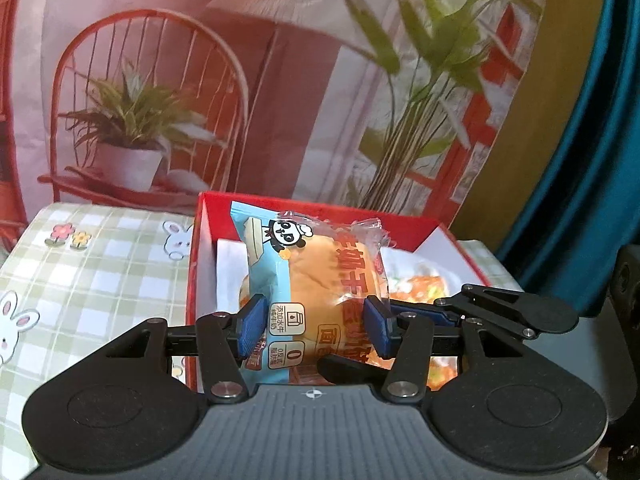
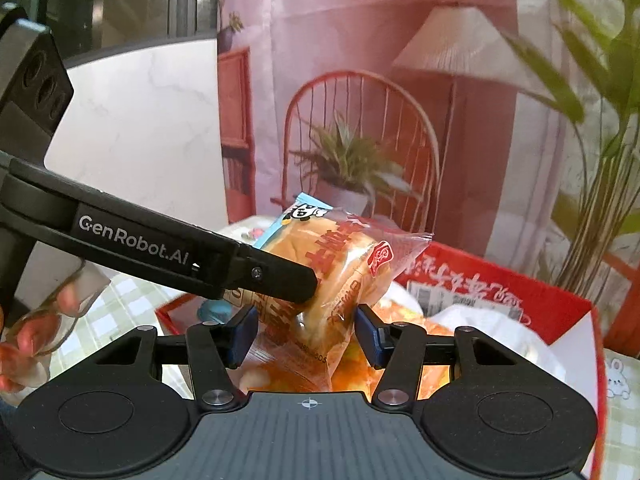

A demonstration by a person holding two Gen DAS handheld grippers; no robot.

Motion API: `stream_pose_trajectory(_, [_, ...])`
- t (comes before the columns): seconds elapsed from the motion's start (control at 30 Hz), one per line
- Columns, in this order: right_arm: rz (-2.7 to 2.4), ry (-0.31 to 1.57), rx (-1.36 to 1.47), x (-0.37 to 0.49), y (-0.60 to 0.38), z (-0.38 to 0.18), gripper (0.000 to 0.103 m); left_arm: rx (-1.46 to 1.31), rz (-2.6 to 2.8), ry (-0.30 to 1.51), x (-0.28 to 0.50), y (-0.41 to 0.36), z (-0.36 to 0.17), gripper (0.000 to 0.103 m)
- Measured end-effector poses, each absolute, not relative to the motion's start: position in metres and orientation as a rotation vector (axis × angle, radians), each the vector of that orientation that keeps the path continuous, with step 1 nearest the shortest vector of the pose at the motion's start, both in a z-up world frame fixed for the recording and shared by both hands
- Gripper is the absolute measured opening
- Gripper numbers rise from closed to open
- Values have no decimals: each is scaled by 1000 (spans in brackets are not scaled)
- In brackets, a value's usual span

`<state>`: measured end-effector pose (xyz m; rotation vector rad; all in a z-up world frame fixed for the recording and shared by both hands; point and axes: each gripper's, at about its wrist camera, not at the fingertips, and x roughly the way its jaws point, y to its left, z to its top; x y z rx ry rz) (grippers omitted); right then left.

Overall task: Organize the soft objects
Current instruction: 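Carry the bread packet into the red box and open both grippers, then move both grippers down and grasp the green tassel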

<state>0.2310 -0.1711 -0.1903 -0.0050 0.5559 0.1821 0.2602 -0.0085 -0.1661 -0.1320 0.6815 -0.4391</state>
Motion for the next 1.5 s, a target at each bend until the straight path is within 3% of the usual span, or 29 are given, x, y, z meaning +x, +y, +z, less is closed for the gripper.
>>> stream_pose_trajectory(0.3, [187,589,-43,230,-163,-203,51,-122,-377,670,257,0,-170,59])
stream_pose_trajectory(0.7, [48,493,-35,177,-182,-184,51,-72,-363,569,219,-8,-155,69])
stream_pose_trajectory(1.5, [-72,502,-26,58,-218,-224,51,-88,-455,606,155,-23,-203,71])
